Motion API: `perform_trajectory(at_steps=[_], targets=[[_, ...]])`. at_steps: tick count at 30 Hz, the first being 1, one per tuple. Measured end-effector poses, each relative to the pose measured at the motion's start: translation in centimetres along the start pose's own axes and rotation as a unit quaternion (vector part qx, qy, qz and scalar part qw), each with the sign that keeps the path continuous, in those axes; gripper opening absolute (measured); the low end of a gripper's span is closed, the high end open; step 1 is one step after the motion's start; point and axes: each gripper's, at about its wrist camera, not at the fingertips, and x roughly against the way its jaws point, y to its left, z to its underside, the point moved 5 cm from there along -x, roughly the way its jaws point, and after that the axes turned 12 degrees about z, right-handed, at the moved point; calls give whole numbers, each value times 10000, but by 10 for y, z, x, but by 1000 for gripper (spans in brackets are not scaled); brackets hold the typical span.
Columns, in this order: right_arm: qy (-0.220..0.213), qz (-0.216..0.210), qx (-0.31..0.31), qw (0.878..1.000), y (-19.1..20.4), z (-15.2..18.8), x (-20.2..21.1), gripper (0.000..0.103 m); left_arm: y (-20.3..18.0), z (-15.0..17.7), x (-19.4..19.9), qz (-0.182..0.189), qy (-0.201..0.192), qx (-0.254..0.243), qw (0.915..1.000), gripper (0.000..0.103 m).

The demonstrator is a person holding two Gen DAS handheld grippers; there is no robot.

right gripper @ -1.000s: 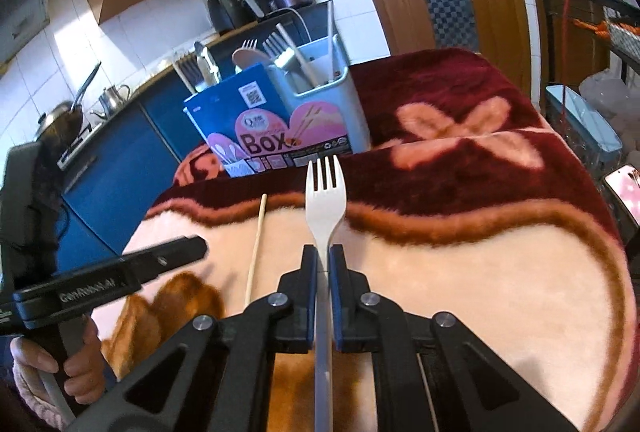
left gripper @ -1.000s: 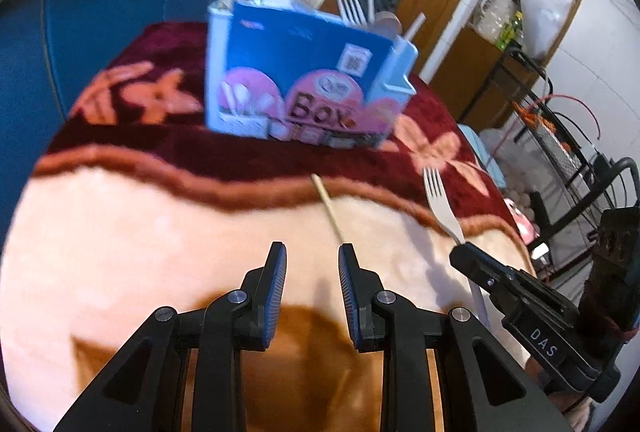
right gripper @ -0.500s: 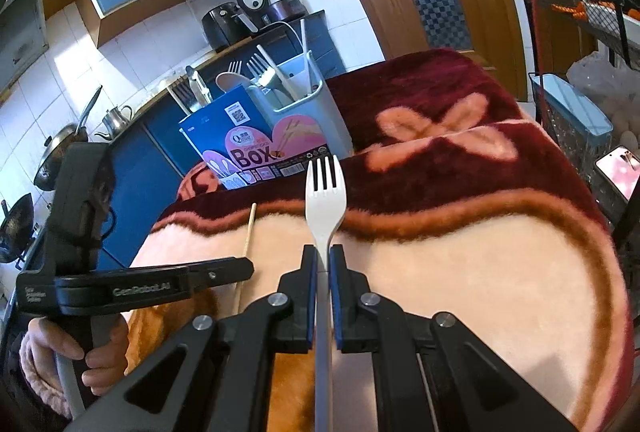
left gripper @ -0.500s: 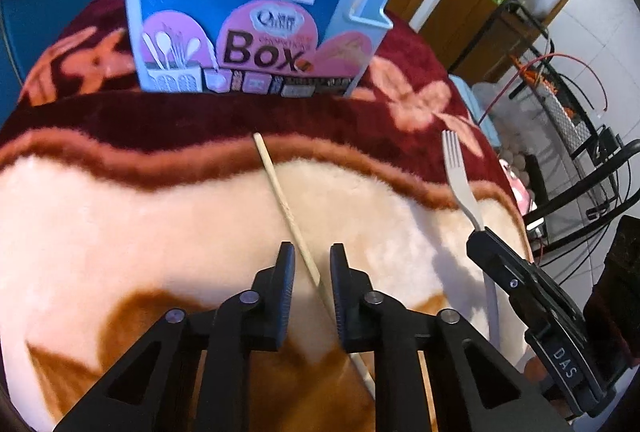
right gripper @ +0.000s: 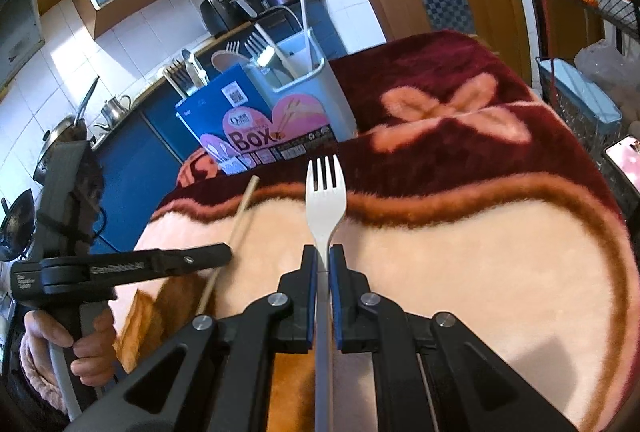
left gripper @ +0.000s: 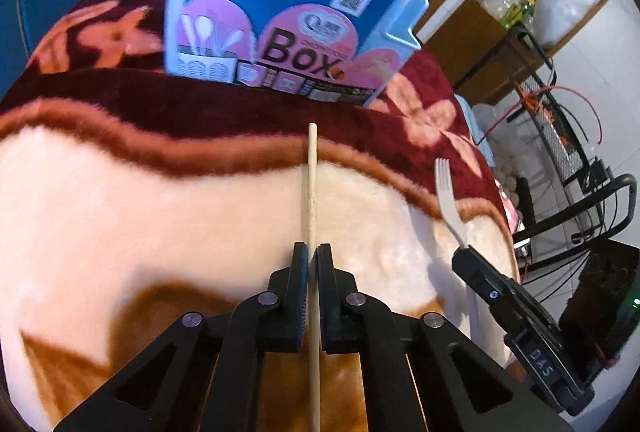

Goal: Organize utensils
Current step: 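Grasp the last wooden chopstick with the left tool while the right tool lifts the white fork, then lift fork and chopstick over the 'Box' holder and open both tools to drop them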

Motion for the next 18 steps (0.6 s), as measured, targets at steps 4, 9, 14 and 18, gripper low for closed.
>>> perform_trajectory(at_steps=[4,9,14,18], targets=[[193,85,107,9997,6,1,-9,8,6,-3,22,-56,-393,-92,9992,5],[455,274,307,9981,11,-1,-21,10,15,-10,50,-215,-854,-264,9958,5],[808,487,663,9933,17,-4,-28,11,24,-18,72,-275,-1184,-367,9919,5],[1212,582,935,9865,22,-9,-34,12,24,-27,85,-288,-1404,-554,9881,5]])
